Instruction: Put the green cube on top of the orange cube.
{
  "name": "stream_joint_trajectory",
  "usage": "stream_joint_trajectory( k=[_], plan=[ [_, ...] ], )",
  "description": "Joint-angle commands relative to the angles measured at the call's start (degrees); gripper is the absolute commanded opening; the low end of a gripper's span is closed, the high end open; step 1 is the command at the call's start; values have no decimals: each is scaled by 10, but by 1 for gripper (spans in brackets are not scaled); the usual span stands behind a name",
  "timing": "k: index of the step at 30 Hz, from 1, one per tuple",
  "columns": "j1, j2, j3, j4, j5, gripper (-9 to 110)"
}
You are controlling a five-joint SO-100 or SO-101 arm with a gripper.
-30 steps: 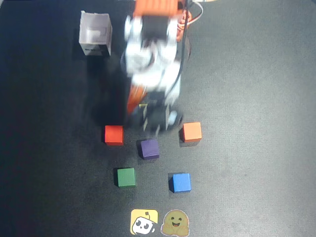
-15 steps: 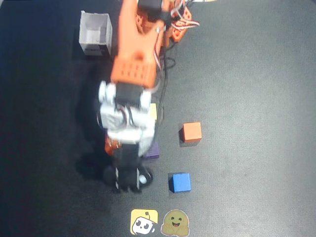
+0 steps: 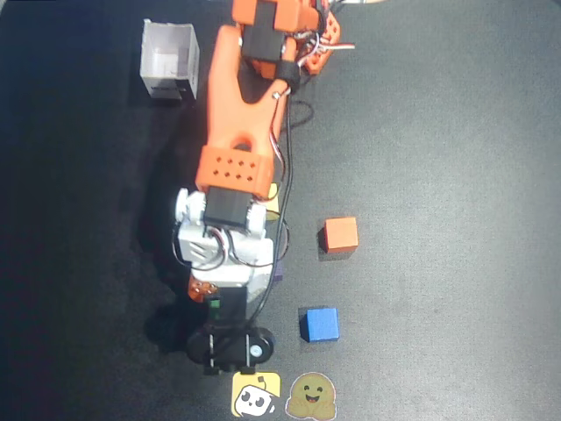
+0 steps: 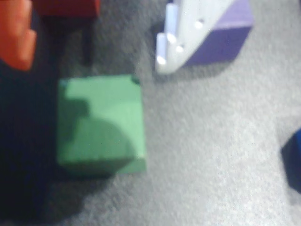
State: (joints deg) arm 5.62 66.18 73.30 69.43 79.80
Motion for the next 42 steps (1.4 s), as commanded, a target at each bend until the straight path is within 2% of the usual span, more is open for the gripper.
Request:
stream_joint_trajectory(
  k=[1,42],
  plan=[
    [-4,-4,-38,-4,-1,20],
    [3,-90,-56,-62,-12,17]
  ],
)
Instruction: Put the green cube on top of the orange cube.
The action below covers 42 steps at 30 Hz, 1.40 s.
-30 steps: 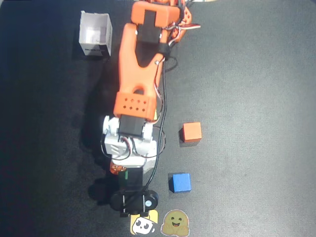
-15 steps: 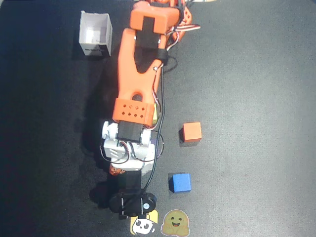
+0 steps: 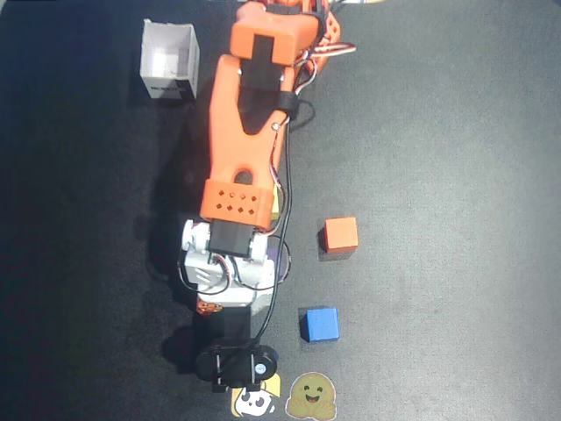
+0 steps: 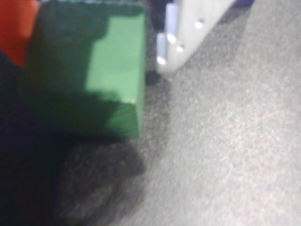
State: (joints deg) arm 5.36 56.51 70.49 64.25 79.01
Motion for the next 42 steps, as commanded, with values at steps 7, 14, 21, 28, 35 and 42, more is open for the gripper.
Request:
stream_joint_trajectory(
  k=[7,14,21,28,35,42],
  plan=[
    [8,5,-15,-40,-4,16],
    [9,4,-7,-43,-4,5],
    [11,6,-3,-40,-4,5],
    [11,26,-17,4,-2,5],
    [10,86,-27,65,26,5],
    [-4,197,54,76,53,5]
  ],
)
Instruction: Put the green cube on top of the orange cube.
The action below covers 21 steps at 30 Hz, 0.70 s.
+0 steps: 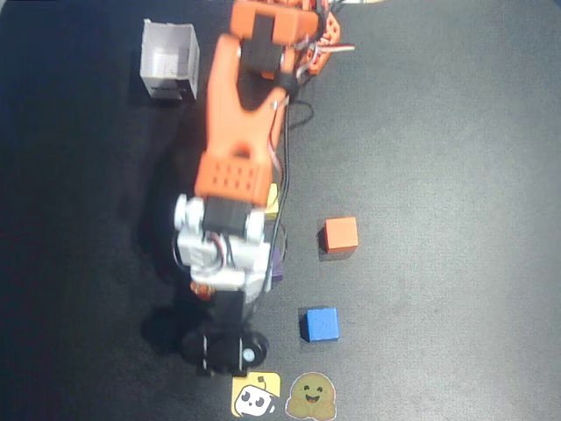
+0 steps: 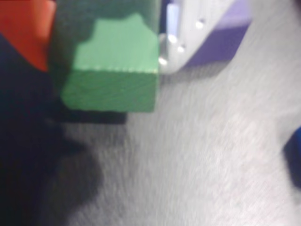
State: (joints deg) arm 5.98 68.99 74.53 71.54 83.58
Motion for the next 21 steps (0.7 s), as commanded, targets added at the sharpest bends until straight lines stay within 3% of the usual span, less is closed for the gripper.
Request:
stream_joint_trajectory(
  k=[1,21],
  plan=[
    [-14,88,26,3,9,5],
    [-192,395,452,-175,124,5]
  ],
)
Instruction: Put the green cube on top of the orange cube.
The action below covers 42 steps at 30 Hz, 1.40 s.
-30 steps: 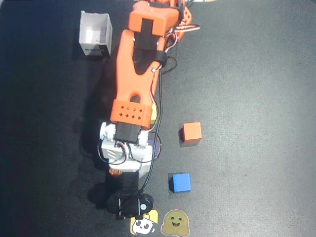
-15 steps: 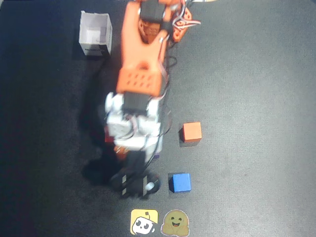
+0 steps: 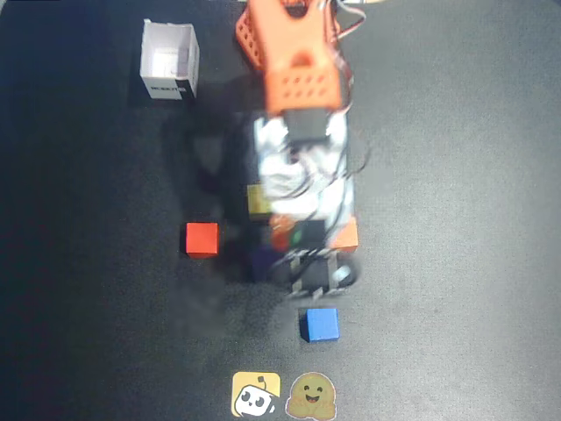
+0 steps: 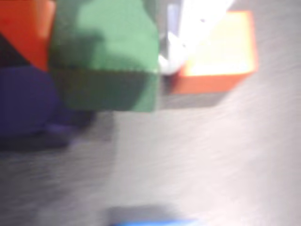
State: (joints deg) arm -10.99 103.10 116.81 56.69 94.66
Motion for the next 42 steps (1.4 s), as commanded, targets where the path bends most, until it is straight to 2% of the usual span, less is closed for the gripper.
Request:
stream_joint_trajectory(
  k=[1,14,42],
  plan=[
    [-31,62,43,-33,16,5],
    [-97,119,132,-71,30,5],
    [-91,105,183,-132,47,5]
  ],
)
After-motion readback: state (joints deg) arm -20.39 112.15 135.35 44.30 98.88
